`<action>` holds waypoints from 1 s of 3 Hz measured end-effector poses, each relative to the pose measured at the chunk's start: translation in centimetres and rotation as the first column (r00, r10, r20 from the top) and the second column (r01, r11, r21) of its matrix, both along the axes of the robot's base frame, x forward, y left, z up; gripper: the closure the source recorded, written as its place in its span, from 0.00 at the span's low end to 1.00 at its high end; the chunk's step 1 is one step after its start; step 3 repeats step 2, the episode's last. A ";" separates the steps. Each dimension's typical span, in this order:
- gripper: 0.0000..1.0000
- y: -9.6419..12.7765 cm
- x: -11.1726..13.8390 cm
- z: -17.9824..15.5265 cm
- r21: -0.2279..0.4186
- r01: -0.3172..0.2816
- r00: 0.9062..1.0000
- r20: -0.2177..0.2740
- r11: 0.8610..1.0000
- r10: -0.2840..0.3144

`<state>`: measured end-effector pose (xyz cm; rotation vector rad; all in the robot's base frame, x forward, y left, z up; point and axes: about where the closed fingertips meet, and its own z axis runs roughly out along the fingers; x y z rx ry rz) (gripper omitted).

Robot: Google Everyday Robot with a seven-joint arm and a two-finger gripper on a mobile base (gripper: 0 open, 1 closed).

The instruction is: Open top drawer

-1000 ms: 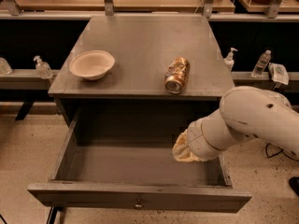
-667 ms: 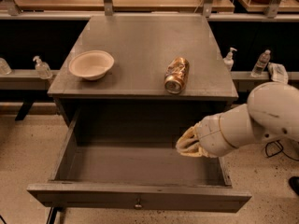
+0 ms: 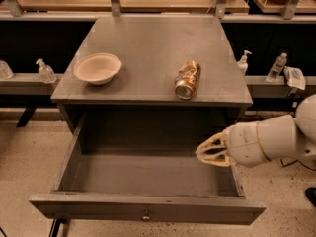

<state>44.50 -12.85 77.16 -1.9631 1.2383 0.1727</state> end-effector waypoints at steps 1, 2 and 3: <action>0.59 0.3 0.0 -0.1 -0.004 -0.005 1.000 -0.002 1.000 0.005; 0.36 0.5 0.0 -0.1 -0.005 -0.010 1.000 -0.003 1.000 0.010; 0.36 0.5 0.0 -0.1 -0.005 -0.010 1.000 -0.003 1.000 0.010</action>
Offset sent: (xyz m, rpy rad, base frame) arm 0.0002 0.0034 -0.0006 -0.0043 0.0025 0.0054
